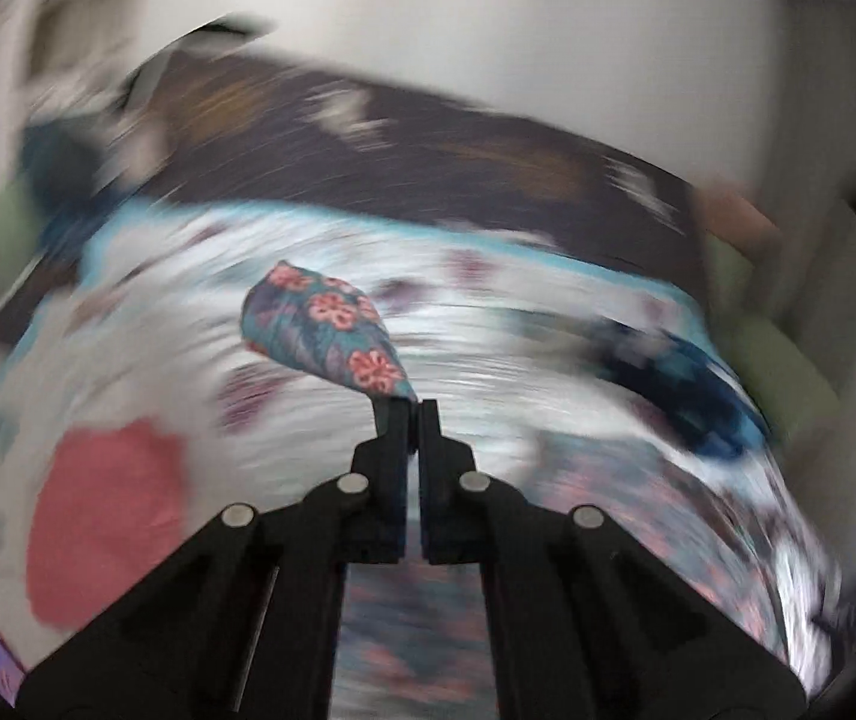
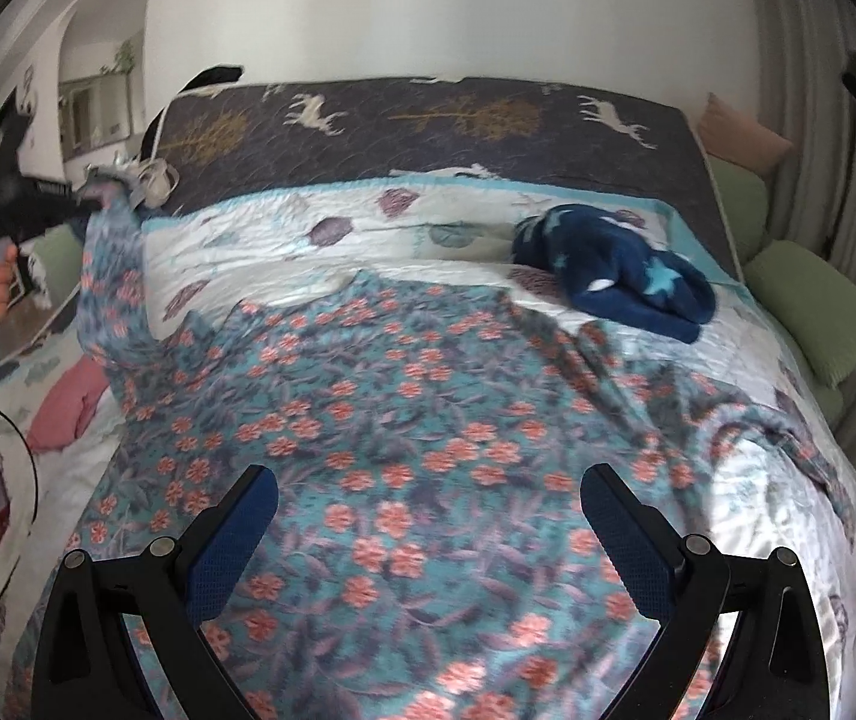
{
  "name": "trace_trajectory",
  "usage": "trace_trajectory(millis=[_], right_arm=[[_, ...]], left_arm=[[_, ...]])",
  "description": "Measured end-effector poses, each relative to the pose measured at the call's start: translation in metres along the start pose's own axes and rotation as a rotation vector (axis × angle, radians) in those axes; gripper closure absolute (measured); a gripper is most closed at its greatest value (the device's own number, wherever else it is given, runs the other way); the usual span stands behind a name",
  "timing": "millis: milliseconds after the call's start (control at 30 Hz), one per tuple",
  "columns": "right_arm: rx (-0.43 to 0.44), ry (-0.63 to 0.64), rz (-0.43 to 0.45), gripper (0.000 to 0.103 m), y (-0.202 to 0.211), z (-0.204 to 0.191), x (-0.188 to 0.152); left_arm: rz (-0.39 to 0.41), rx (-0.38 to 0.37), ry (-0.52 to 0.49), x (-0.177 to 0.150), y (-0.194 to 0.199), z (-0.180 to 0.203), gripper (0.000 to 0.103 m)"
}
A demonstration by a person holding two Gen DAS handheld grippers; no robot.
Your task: Fold small clothes
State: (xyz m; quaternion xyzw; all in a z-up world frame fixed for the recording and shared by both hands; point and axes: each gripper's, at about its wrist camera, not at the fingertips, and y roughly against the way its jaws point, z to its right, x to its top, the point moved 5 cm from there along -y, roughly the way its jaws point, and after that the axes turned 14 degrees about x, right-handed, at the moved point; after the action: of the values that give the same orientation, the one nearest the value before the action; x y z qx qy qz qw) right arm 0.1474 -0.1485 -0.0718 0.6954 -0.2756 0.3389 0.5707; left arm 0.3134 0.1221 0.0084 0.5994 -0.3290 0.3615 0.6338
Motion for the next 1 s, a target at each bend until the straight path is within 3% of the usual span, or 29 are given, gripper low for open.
trace_trajectory(millis=[133, 200, 233, 267, 333, 433, 500, 567, 667, 733, 800, 933, 1000], right_arm=[[-0.038, -0.093, 0.039, 0.0, 0.02, 0.036, -0.003], [-0.052, -0.15, 0.046, 0.0, 0.028, 0.056, -0.007], [-0.058, -0.184, 0.043, 0.0, 0.032, 0.066, -0.01], [-0.059, -0.216, 0.037, 0.0, 0.036, 0.077, -0.014], [-0.05, -0.258, 0.024, 0.0, 0.043, 0.094, -0.022], [-0.045, -0.265, 0.003, 0.0, 0.047, 0.108, -0.028], [-0.026, -0.268, -0.009, 0.0, 0.044, 0.113, -0.029], [0.05, -0.289, -0.031, 0.0, 0.035, 0.114, -0.026], [0.215, -0.339, -0.081, 0.002, 0.011, 0.107, -0.012], [0.306, -0.38, -0.112, 0.006, -0.008, 0.102, -0.002], [0.382, -0.401, -0.141, 0.011, -0.031, 0.093, 0.01], [0.423, -0.424, -0.222, 0.028, -0.089, 0.092, 0.034], [0.453, -0.456, -0.269, 0.031, -0.118, 0.093, 0.045]], left_arm=[[0.033, -0.09, -0.244, -0.036, 0.032, 0.127, 0.097], [0.019, -0.119, -0.355, -0.068, 0.033, 0.179, 0.082], [-0.006, -0.135, -0.401, -0.084, 0.031, 0.197, 0.068], [-0.04, -0.149, -0.446, -0.103, 0.033, 0.213, 0.061], [-0.074, -0.167, -0.523, -0.135, 0.041, 0.227, 0.061], [-0.061, -0.103, -0.561, -0.156, 0.057, 0.211, 0.058], [-0.052, -0.051, -0.536, -0.158, 0.063, 0.187, 0.051], [-0.034, 0.062, -0.501, -0.153, 0.059, 0.149, 0.042], [-0.051, 0.246, -0.47, -0.148, 0.043, 0.093, 0.042], [-0.094, 0.324, -0.436, -0.149, 0.027, 0.06, 0.042], [-0.136, 0.349, -0.391, -0.148, 0.015, 0.038, 0.042], [-0.208, 0.329, -0.281, -0.151, -0.01, 0.009, 0.042], [-0.223, 0.319, -0.272, -0.154, -0.02, 0.007, 0.042]])
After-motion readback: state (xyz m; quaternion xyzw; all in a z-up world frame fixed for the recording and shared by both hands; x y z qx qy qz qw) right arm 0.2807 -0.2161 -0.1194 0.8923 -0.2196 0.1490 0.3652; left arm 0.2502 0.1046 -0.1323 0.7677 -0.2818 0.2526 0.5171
